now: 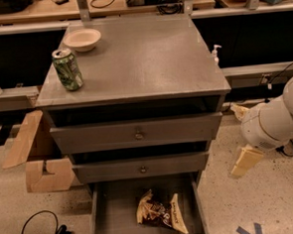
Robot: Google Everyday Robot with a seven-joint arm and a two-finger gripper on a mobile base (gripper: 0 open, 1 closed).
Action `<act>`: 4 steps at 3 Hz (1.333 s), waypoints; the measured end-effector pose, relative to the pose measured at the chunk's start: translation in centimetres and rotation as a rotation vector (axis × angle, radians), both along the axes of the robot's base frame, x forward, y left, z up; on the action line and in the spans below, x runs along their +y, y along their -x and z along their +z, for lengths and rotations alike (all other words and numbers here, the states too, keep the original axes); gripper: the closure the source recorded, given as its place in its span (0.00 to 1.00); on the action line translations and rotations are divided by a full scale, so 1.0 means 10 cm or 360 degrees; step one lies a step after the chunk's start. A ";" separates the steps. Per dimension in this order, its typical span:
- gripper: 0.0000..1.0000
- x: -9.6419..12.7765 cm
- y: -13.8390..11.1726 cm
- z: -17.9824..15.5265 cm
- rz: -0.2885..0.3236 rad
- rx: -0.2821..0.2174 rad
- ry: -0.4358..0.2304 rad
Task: Pick brown chip bag from bottom drawer and place on counter
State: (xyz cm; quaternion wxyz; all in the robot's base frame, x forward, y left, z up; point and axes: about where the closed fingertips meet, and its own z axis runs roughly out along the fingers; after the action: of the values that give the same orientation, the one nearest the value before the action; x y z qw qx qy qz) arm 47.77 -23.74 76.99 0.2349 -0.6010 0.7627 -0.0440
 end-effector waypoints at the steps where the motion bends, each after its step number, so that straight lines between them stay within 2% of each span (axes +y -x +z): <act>1: 0.00 0.05 -0.03 -0.45 -0.0001 0.0008 -0.0051; 2: 0.00 0.13 -0.10 -1.16 -0.0007 0.0007 -0.0104; 3: 0.00 0.17 -0.29 -1.82 -0.0005 -0.0024 -0.0157; 4: 0.00 0.20 -0.47 -2.59 -0.0006 -0.0018 -0.0268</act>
Offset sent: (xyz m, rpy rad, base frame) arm 0.0268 0.0205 -0.2005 0.1130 -0.0284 -0.0201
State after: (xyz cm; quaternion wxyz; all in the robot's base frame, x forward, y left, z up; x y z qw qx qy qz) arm 52.43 -21.73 51.11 0.2888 -0.5773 0.7636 0.0164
